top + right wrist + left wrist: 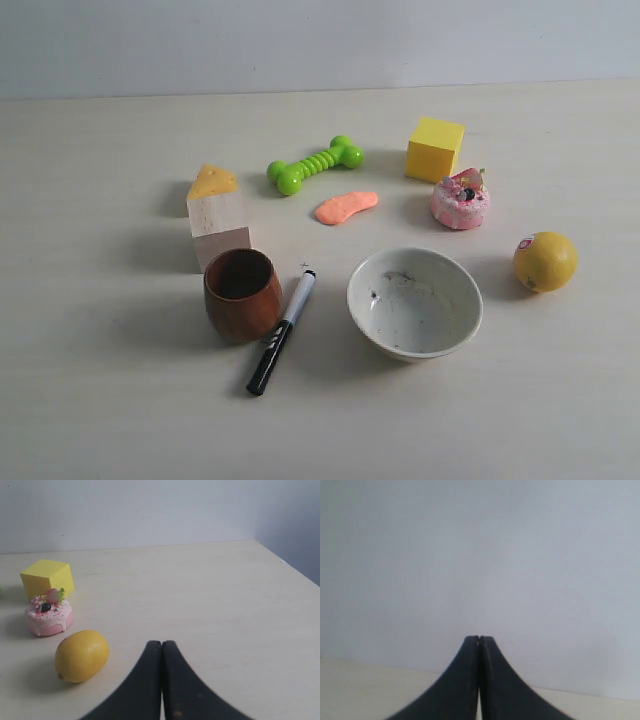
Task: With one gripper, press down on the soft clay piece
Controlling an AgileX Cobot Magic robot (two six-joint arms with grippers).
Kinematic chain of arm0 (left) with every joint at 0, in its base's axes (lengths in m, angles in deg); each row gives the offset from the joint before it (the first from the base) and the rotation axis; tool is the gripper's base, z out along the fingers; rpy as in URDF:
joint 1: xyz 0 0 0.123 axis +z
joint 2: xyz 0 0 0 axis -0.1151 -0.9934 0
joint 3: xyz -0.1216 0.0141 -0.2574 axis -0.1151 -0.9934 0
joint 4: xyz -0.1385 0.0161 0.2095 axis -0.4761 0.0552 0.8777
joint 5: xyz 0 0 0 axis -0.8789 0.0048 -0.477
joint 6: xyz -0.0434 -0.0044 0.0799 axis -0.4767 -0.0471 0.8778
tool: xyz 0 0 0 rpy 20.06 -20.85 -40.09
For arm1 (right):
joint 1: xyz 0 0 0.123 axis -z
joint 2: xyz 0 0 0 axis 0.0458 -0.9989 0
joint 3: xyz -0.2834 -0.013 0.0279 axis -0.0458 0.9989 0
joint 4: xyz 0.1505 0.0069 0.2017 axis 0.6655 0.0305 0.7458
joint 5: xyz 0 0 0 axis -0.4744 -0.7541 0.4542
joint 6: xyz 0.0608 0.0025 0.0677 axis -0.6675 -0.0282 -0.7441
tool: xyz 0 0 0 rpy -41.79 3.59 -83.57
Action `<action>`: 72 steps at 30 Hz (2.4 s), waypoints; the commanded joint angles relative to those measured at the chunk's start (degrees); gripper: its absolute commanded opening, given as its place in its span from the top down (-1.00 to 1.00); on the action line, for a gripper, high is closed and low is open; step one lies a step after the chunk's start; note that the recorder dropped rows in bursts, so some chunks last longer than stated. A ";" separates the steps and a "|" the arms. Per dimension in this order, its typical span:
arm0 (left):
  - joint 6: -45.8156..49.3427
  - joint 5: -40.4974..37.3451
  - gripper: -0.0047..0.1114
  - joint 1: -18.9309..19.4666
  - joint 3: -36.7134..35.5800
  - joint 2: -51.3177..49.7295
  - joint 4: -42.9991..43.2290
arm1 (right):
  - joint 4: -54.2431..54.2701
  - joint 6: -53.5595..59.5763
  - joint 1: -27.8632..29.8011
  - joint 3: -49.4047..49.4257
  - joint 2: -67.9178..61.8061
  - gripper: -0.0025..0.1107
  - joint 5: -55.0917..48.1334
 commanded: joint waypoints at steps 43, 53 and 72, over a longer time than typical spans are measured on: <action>18.31 -33.84 0.92 -22.80 51.23 -63.93 -9.13 | -0.24 -0.05 0.00 0.32 0.33 0.96 0.25; 11.46 -42.66 0.92 -34.21 64.77 -83.46 -7.35 | -0.24 -0.05 0.00 0.32 0.33 0.96 0.25; -4.97 -60.87 0.92 -42.41 94.02 -109.07 -0.29 | -0.24 -0.05 0.00 0.32 0.33 0.96 0.25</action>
